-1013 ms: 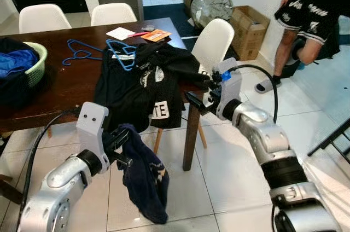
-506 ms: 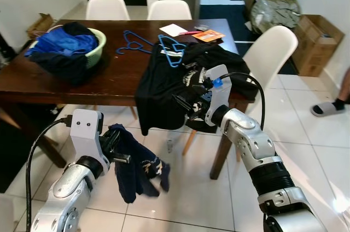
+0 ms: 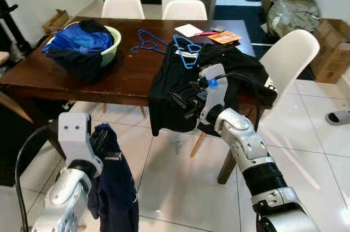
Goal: Hang hanger
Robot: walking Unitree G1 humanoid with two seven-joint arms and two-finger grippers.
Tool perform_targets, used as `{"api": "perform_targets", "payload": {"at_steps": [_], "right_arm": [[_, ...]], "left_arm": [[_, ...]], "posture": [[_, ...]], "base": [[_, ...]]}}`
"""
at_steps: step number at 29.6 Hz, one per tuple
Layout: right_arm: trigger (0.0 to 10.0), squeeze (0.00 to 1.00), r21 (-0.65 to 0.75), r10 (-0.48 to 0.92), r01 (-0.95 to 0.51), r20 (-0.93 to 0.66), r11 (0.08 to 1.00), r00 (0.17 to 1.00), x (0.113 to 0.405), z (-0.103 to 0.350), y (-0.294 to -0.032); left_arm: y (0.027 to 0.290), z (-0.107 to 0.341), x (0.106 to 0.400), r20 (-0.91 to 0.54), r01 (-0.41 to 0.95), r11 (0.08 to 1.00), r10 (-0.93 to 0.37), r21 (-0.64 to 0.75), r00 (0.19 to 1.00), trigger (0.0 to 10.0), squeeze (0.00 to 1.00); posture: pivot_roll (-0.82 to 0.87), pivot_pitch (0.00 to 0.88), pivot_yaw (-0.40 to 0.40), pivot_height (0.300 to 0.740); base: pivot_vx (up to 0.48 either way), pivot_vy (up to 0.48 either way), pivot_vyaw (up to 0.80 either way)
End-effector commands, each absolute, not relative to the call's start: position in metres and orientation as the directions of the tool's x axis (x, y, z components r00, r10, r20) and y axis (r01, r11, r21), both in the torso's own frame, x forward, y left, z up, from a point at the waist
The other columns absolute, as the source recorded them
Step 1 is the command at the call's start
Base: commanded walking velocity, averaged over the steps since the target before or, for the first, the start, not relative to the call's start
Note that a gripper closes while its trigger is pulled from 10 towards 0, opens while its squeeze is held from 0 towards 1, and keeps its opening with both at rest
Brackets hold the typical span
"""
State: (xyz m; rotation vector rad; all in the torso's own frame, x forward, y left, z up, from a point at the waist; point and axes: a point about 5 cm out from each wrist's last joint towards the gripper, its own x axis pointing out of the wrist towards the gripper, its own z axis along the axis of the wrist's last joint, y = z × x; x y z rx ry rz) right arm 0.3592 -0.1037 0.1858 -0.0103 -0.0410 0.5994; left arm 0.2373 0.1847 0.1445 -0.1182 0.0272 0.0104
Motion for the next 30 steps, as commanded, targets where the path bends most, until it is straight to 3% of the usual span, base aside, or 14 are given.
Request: {"api": "perform_targets", "payload": {"at_steps": [1, 8, 16, 30], "right_arm": [[10.0, 0.0, -0.016, 0.566, -0.566, 0.058, 0.824, 0.822, 0.36, 0.191, -0.103], [10.0, 0.0, -0.021, 0.574, -0.574, 0.075, 0.818, 0.815, 0.36, 0.194, -0.102], [10.0, 0.0, -0.013, 0.577, -0.578, 0.086, 0.816, 0.812, 0.361, 0.194, -0.098], [10.0, 0.0, 0.026, 0.564, -0.572, 0.13, 0.82, 0.815, 0.367, 0.211, -0.096]], "left_arm": [[0.186, 0.148, 0.235, -0.005, -0.025, 0.992, 0.025, -0.123, 1.0, 10.0, 0.0], [0.174, 0.146, 0.226, -0.014, 0.005, 0.988, -0.007, -0.155, 1.0, 10.0, 0.0], [0.15, 0.168, 0.222, 0.111, 0.087, 0.995, -0.091, 0.041, 0.99, 10.0, 0.0], [0.143, 0.205, 0.233, 0.25, 0.099, 0.991, -0.118, 0.086, 0.961, 10.0, 0.0]], "posture": [[0.09, 0.076, 0.001, 0.74], [0.09, 0.077, 0.0, 0.74], [0.1, 0.078, -0.003, 0.74], [0.1, 0.071, -0.008, 0.74]], "base": [[0.398, 0.0, 0.0], [0.411, 0.0, 0.0], [0.417, 0.0, 0.0], [0.422, 0.0, -0.11]]}}
